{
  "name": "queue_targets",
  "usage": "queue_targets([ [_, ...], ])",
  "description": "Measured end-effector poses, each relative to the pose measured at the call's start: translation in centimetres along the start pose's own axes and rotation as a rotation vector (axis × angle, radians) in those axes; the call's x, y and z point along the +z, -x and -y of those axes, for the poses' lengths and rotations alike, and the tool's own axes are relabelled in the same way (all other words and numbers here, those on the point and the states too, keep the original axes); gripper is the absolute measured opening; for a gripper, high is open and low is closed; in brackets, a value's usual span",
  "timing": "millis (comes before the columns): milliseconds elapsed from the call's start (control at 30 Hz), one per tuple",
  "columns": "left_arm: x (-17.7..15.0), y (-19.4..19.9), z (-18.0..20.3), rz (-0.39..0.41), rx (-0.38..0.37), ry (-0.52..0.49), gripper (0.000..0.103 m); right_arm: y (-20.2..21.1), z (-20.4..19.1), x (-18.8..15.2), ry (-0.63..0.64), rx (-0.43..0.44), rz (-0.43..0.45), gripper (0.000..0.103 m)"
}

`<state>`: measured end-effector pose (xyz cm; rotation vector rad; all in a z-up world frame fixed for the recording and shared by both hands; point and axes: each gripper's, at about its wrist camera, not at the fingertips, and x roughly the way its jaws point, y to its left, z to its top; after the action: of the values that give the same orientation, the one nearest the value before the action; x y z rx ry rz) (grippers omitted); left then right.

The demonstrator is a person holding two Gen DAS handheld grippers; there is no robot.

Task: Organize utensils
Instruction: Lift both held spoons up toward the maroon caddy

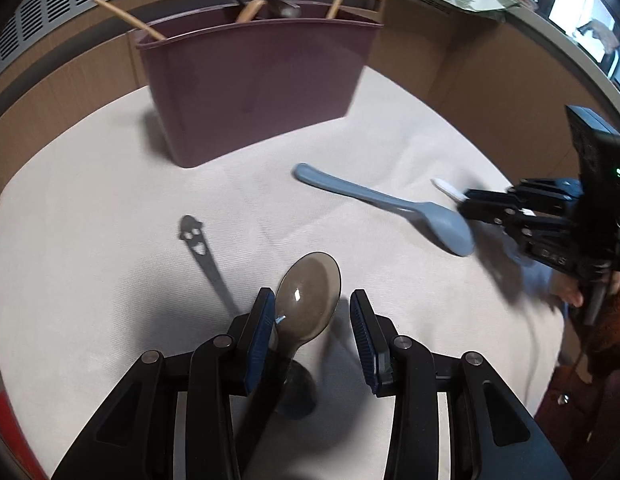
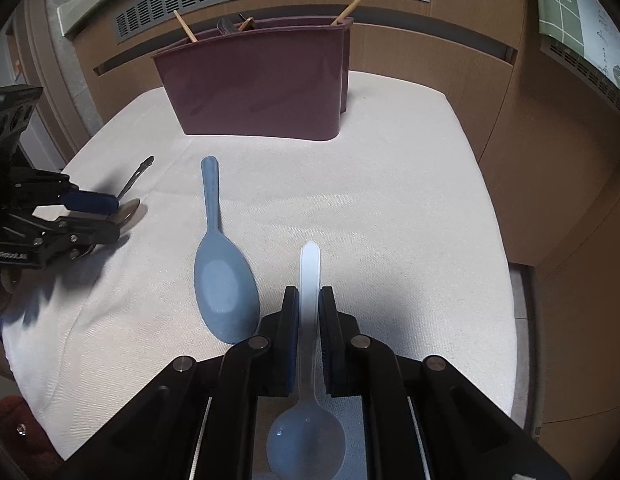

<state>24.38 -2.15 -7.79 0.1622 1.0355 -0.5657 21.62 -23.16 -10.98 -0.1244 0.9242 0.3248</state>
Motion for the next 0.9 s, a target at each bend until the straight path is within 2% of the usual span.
queue_targets([
  [133,0.1,-0.6,-0.3,-0.015,0.064,0.012,0.04,-0.1,-0.9,-0.2,0.069,-0.047,0.01,0.009],
  [233,0.1,-0.6,-0.5,-0.011,0.066,0.027,0.04,-0.1,-1.3,-0.4,0.094,-0.068,0.025,0.01],
  [400,-0.2,-0.6,0.0,-0.013,0.071,0.0,0.041,-0.1,-0.2,-0.3,0.051,-0.011,0.032,0.009],
  [500,-0.2,-0.6,-0.2,-0.015,0.063,0.017,0.041,0.4,-0.1,-0.1,0.029,0.024,0.056,0.009],
  [600,0.1,-0.8,-0.6,-0.021,0.055,0.06,0.041,1.4,-0.7,0.4,0.036,0.019,0.103,0.009],
  [667,0.3,-0.9,-0.4,-0.03,0.067,0.064,0.041,2.0,-1.2,0.7,0.047,0.027,0.121,0.009],
  [733,0.5,-1.0,-0.1,-0.025,0.109,0.066,0.035,2.2,-1.6,1.0,0.056,0.04,0.126,0.009],
  [800,0.4,-0.6,0.8,0.006,0.183,0.054,0.035,2.7,-1.8,1.1,0.063,0.043,0.141,0.009],
  [900,0.3,2.3,2.1,0.141,0.197,0.054,0.035,3.7,-1.8,1.2,0.057,0.04,0.183,0.009],
])
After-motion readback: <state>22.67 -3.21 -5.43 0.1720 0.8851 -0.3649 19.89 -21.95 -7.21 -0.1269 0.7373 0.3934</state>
